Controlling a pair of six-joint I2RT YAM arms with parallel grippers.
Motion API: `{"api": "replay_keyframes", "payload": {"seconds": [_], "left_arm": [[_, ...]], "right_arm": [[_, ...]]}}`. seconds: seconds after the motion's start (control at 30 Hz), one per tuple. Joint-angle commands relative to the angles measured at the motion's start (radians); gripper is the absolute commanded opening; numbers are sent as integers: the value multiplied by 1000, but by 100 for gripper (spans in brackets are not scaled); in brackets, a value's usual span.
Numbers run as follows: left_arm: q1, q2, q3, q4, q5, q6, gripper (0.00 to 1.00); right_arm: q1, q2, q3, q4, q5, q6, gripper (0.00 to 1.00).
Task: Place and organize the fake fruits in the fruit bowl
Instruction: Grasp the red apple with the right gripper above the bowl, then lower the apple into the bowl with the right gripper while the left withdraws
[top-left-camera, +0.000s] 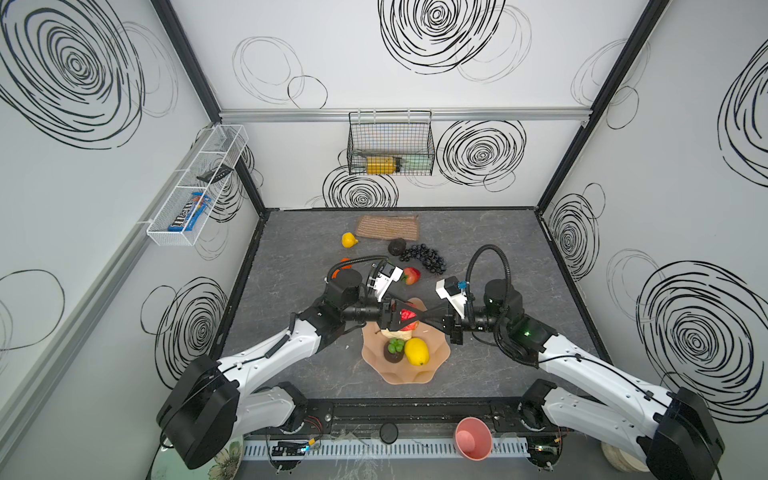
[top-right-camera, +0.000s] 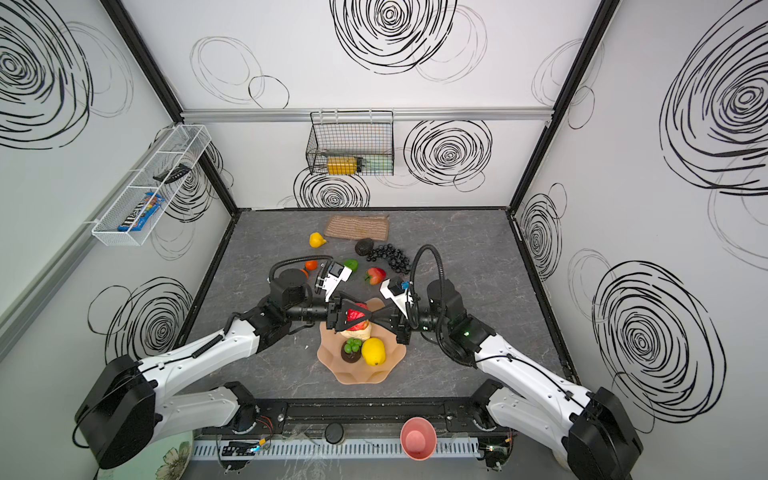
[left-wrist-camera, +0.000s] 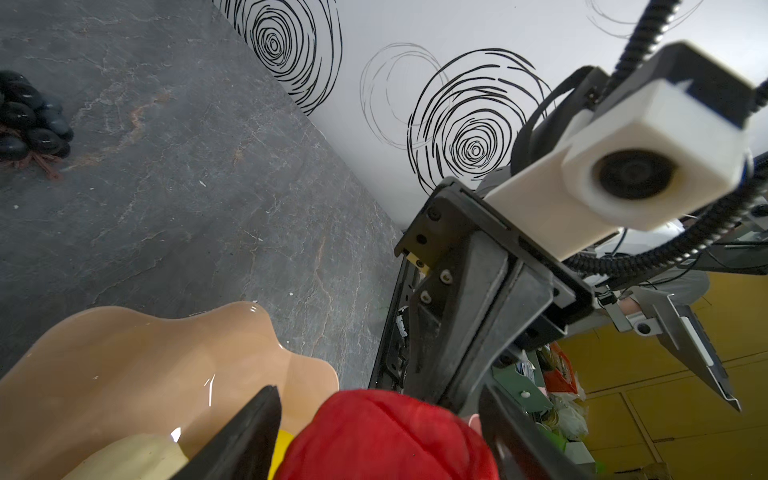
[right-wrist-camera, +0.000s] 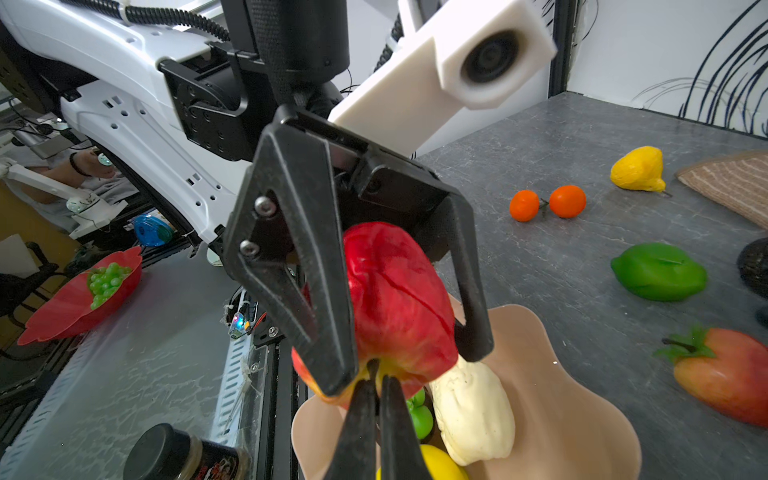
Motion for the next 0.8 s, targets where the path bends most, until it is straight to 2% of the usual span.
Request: {"api": "replay_keyframes", "payload": {"seconds": [0.0, 0.3, 0.4, 0.53, 0.77], "left_arm": [[9, -16, 22, -17, -40, 29, 85], [54, -29, 10, -47, -108, 28, 99], [70, -42, 9, -74, -150, 36, 98], [79, -85, 41, -209, -321, 100, 96], [108, -226, 39, -321, -618, 137, 96]], "right_arm": [[6, -14, 35, -8, 36, -4, 0], [7, -6, 46, -73, 120, 5, 0], [8, 4, 63, -126, 170, 6, 0], [13, 30, 105, -240, 241, 3, 0], [29, 79, 154, -434, 348, 8, 0]]}}
